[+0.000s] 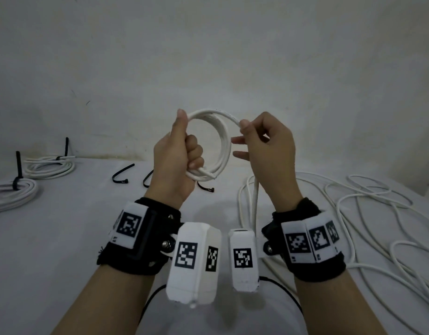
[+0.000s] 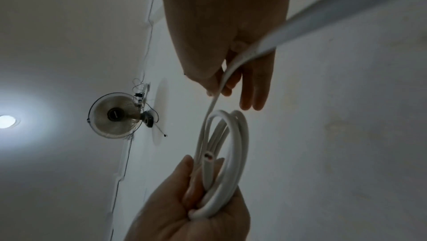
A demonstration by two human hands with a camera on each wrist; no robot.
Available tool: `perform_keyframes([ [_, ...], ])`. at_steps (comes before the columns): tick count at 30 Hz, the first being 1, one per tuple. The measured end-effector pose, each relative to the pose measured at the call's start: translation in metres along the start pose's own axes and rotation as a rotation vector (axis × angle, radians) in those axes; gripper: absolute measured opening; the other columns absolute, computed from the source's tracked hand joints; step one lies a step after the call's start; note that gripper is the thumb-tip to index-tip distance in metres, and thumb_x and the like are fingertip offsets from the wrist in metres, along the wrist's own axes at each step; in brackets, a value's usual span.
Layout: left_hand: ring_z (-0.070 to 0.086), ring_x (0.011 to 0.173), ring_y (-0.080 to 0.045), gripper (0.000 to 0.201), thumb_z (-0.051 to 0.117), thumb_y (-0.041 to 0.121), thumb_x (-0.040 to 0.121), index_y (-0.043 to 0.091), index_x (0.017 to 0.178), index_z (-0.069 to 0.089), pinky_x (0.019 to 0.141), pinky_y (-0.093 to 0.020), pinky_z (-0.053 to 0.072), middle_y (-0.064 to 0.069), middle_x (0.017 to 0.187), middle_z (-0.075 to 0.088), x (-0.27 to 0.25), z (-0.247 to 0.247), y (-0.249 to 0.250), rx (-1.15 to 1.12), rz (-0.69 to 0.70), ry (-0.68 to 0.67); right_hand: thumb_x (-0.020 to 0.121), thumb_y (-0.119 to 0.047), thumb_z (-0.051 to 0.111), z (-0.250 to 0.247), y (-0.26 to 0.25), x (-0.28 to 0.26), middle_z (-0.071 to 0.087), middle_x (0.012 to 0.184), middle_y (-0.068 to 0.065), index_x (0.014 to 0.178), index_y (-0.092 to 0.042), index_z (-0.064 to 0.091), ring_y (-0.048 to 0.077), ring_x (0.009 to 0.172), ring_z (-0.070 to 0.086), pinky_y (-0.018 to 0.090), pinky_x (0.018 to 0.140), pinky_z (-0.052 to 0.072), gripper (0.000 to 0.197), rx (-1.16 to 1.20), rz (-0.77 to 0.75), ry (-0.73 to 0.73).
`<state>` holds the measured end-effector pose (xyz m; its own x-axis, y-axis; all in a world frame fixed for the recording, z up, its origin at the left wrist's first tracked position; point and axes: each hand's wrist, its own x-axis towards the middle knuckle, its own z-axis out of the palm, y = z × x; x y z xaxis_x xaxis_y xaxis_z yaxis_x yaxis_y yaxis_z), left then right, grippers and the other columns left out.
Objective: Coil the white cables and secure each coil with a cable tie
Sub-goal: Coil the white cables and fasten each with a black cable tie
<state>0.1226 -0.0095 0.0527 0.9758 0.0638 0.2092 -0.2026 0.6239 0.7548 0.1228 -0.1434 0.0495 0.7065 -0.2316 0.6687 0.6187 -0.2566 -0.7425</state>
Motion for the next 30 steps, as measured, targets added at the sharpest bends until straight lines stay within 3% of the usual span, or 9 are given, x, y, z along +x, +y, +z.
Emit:
perform_keyframes([
  [4, 0.019, 0.035, -0.004, 0.040, 0.050, 0.036, 0.096, 0.020, 0.064, 0.032, 0.032, -0.015, 0.021, 0.010, 0.042, 0.023, 0.000, 0.001, -0.003, 0.076, 0.039, 0.030, 0.097, -0.015, 0.051, -0.003, -0.005, 0.001, 0.063, 0.075, 0.008, 0.084, -0.002, 0.064, 0.013, 0.064, 0.069, 0.041, 0.066, 0.058, 0.022, -0.206, -0.053, -0.042],
  [6, 0.019, 0.035, -0.005, 0.038, 0.050, 0.036, 0.096, 0.020, 0.065, 0.035, 0.033, -0.016, 0.021, 0.010, 0.042, 0.024, -0.003, 0.004, -0.008, 0.115, 0.046, 0.014, 0.098, -0.020, 0.050, -0.003, -0.007, 0.002, 0.067, 0.090, 0.008, 0.103, -0.007, 0.068, 0.017, 0.076, 0.068, 0.038, 0.075, 0.057, 0.023, -0.309, -0.117, -0.056],
  [8, 0.019, 0.036, -0.005, 0.038, 0.050, 0.037, 0.096, 0.020, 0.064, 0.037, 0.034, -0.016, 0.022, 0.009, 0.043, 0.023, -0.008, 0.010, -0.011, 0.126, 0.041, -0.022, 0.096, -0.027, 0.055, -0.002, -0.007, 0.001, 0.064, 0.102, 0.003, 0.133, -0.015, 0.054, 0.013, 0.086, 0.063, 0.023, 0.080, 0.052, 0.039, -0.397, -0.166, -0.107],
  [10, 0.019, 0.037, -0.005, 0.039, 0.048, 0.039, 0.096, 0.020, 0.063, 0.036, 0.034, -0.016, 0.022, 0.008, 0.044, 0.022, -0.011, 0.013, -0.013, 0.117, 0.031, -0.065, 0.090, -0.025, 0.065, -0.003, -0.002, 0.000, 0.064, 0.107, 0.003, 0.142, -0.022, 0.043, 0.011, 0.088, 0.062, 0.019, 0.079, 0.050, 0.056, -0.424, -0.220, -0.161],
  [15, 0.028, 0.039, -0.007, 0.048, 0.044, 0.048, 0.095, 0.018, 0.059, 0.033, 0.039, -0.018, 0.034, 0.007, 0.045, 0.027, -0.007, 0.006, -0.005, 0.206, -0.013, -0.120, 0.092, -0.005, 0.059, -0.006, -0.001, 0.001, 0.067, 0.082, 0.004, 0.123, -0.013, 0.059, 0.006, 0.055, 0.065, 0.012, 0.057, 0.050, 0.033, -0.291, -0.259, -0.201],
  [18, 0.035, 0.040, -0.008, 0.049, 0.042, 0.048, 0.095, 0.016, 0.059, 0.035, 0.045, -0.021, 0.043, 0.006, 0.047, 0.032, -0.001, -0.003, 0.004, 0.332, -0.004, -0.124, 0.093, -0.006, 0.057, -0.006, -0.001, 0.003, 0.067, 0.079, 0.002, 0.114, -0.011, 0.064, 0.007, 0.056, 0.065, 0.009, 0.055, 0.045, 0.023, -0.301, -0.314, -0.215],
  [22, 0.031, 0.039, -0.007, 0.046, 0.042, 0.045, 0.097, 0.016, 0.061, 0.034, 0.045, -0.019, 0.042, 0.005, 0.048, 0.027, -0.002, -0.004, 0.008, 0.298, -0.025, -0.165, 0.094, -0.007, 0.055, -0.009, 0.000, 0.005, 0.067, 0.075, 0.000, 0.112, -0.011, 0.067, 0.009, 0.059, 0.066, 0.014, 0.058, 0.047, 0.022, -0.217, -0.291, -0.229],
  [27, 0.023, 0.037, -0.006, 0.043, 0.040, 0.041, 0.099, 0.017, 0.064, 0.030, 0.039, -0.017, 0.032, 0.007, 0.046, 0.023, 0.001, -0.003, 0.004, 0.203, -0.023, -0.193, 0.097, -0.014, 0.053, -0.007, -0.004, 0.002, 0.062, 0.065, 0.003, 0.110, -0.009, 0.064, 0.017, 0.049, 0.065, 0.031, 0.056, 0.055, 0.018, 0.081, -0.044, -0.359],
  [30, 0.022, 0.038, -0.006, 0.043, 0.040, 0.039, 0.099, 0.018, 0.063, 0.029, 0.038, -0.017, 0.029, 0.007, 0.045, 0.023, 0.000, -0.001, 0.001, 0.168, 0.013, -0.170, 0.100, -0.024, 0.045, 0.004, -0.005, -0.004, 0.047, 0.053, 0.000, 0.109, -0.007, 0.061, 0.012, 0.040, 0.045, 0.032, 0.055, 0.054, 0.026, 0.315, 0.128, -0.375],
])
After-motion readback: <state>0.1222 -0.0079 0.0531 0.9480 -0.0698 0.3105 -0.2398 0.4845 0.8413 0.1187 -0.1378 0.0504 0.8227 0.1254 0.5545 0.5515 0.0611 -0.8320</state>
